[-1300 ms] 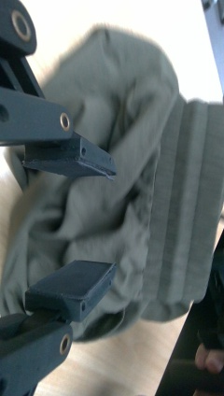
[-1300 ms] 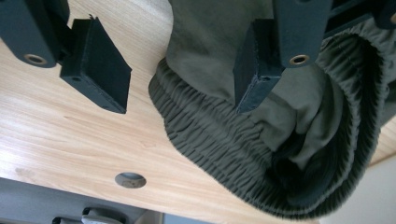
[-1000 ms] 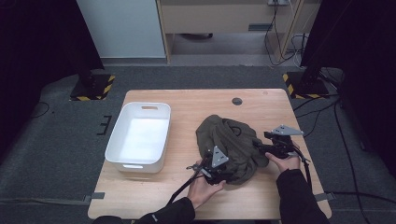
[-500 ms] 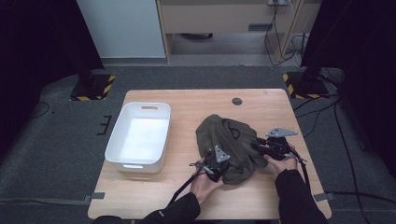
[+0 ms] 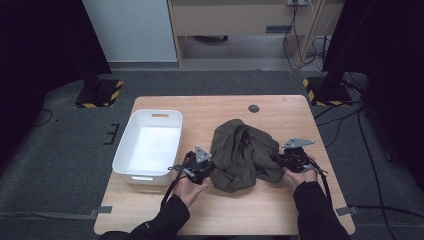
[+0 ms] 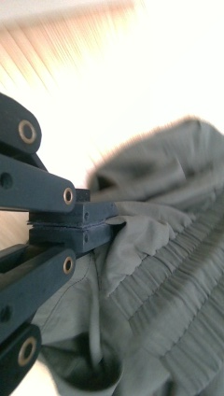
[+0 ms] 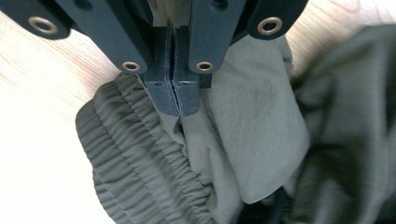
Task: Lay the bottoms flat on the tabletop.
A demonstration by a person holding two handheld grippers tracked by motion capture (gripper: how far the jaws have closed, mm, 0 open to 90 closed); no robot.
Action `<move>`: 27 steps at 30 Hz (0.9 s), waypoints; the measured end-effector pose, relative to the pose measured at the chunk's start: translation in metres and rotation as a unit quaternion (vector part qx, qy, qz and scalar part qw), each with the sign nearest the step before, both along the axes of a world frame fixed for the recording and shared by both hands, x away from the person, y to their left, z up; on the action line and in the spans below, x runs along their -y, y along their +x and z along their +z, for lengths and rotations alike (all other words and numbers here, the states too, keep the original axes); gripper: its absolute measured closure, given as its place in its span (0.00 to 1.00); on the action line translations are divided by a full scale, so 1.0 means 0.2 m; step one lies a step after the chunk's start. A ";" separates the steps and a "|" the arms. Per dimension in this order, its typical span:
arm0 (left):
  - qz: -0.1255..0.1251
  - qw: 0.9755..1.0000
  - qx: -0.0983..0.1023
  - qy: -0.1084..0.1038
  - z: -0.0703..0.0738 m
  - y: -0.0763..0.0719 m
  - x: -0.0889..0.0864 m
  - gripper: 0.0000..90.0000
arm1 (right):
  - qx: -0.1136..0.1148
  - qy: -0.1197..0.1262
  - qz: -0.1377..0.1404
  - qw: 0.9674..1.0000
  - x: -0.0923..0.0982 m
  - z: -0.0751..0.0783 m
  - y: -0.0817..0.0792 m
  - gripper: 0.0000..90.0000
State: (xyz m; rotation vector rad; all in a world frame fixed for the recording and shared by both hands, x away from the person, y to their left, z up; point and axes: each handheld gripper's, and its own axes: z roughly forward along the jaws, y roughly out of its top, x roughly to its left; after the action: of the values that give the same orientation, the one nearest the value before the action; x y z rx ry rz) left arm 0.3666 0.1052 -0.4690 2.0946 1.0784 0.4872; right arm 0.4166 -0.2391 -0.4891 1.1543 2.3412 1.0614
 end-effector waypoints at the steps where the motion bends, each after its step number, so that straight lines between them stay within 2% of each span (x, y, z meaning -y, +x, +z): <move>1: 0.005 1.000 0.000 0.000 -0.01 0.00 -0.01 0.99 | 0.000 0.000 -0.002 1.000 0.00 0.00 0.00 0.98; 4: 0.007 1.000 -0.003 -0.008 -0.02 0.00 0.00 0.99 | 0.007 0.009 -0.009 1.000 0.00 0.00 0.00 0.92; 7: 0.001 1.000 0.004 -0.026 0.00 -0.01 0.01 0.96 | 0.028 0.018 -0.021 0.999 0.02 0.03 0.00 0.81; 12: -0.009 0.998 0.030 -0.063 0.04 -0.06 0.01 0.78 | 0.066 0.041 -0.068 0.995 0.07 0.05 0.03 0.55; 13: -0.014 0.997 0.041 -0.068 0.05 -0.07 0.01 0.73 | 0.067 0.045 -0.078 0.994 0.07 0.05 0.04 0.52; 14: -0.018 0.996 0.044 -0.078 0.06 -0.08 0.02 0.69 | 0.068 0.050 -0.086 0.993 0.08 0.04 0.05 0.47; 16: -0.031 0.994 0.057 -0.086 0.08 -0.09 0.04 0.62 | 0.065 0.057 -0.098 0.991 0.08 0.03 0.07 0.41; 18: -0.043 0.993 0.073 -0.084 0.07 -0.11 0.07 0.52 | 0.058 0.063 -0.101 0.991 0.08 0.02 0.09 0.37; 20: -0.060 0.991 0.074 -0.089 0.04 -0.11 0.10 0.44 | 0.052 0.068 -0.101 0.991 0.08 0.00 0.11 0.35; 23: -0.077 0.991 0.067 -0.085 0.00 -0.12 0.13 0.39 | 0.038 0.074 -0.102 0.991 0.07 -0.03 0.13 0.30; 27: -0.084 0.992 0.069 -0.062 -0.04 -0.12 0.18 0.35 | 0.016 0.086 -0.108 0.990 0.06 -0.07 0.17 0.28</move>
State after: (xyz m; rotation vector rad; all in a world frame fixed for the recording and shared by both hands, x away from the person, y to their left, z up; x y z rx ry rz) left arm 0.3435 0.0695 -0.4776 1.9894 0.8247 0.4633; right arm 0.4504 -0.2520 -0.5031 1.4054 2.0769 1.2092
